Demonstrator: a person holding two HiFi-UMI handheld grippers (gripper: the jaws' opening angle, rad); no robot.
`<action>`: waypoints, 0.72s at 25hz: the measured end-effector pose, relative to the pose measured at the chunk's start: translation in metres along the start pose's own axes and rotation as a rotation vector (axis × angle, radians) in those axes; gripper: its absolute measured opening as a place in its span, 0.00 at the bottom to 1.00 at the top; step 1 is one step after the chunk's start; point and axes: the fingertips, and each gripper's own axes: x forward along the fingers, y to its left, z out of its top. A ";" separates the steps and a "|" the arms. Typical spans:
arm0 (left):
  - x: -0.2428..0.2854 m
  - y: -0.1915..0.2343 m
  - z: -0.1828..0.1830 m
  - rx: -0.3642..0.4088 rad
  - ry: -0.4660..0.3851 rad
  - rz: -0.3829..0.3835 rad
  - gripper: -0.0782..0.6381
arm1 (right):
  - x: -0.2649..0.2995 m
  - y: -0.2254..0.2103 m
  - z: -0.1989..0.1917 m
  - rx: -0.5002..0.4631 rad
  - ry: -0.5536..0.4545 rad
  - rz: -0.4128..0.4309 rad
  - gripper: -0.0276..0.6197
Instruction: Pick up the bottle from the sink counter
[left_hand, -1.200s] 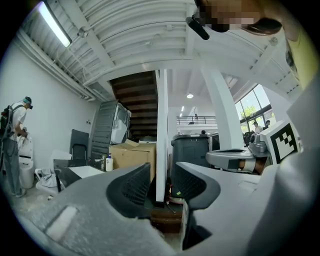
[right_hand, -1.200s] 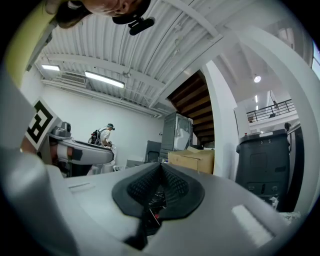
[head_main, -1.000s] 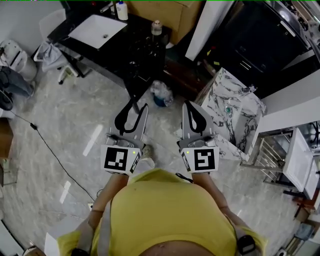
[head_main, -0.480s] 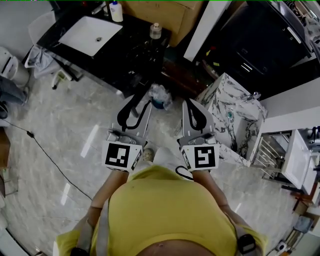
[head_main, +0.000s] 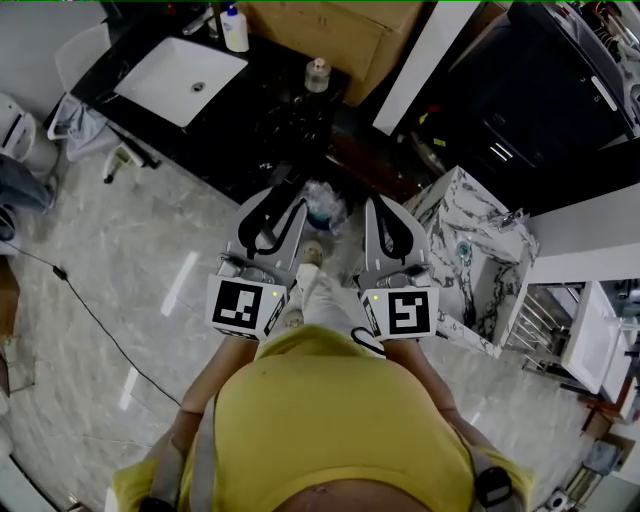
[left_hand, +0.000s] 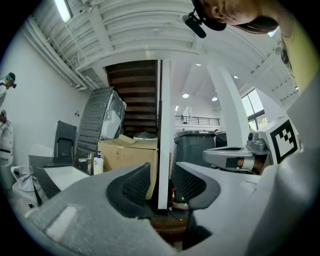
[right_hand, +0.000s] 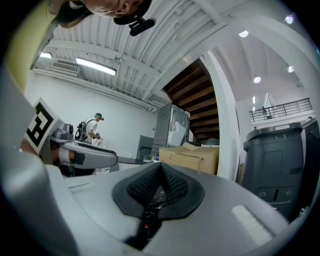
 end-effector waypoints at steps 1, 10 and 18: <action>0.010 0.006 0.000 0.003 -0.003 0.000 0.33 | 0.011 -0.004 -0.002 -0.004 -0.003 0.001 0.05; 0.117 0.065 0.012 0.018 -0.027 0.006 0.36 | 0.123 -0.051 -0.013 -0.015 -0.013 0.024 0.05; 0.197 0.106 0.003 0.032 -0.013 0.024 0.39 | 0.205 -0.079 -0.024 0.068 -0.023 0.050 0.05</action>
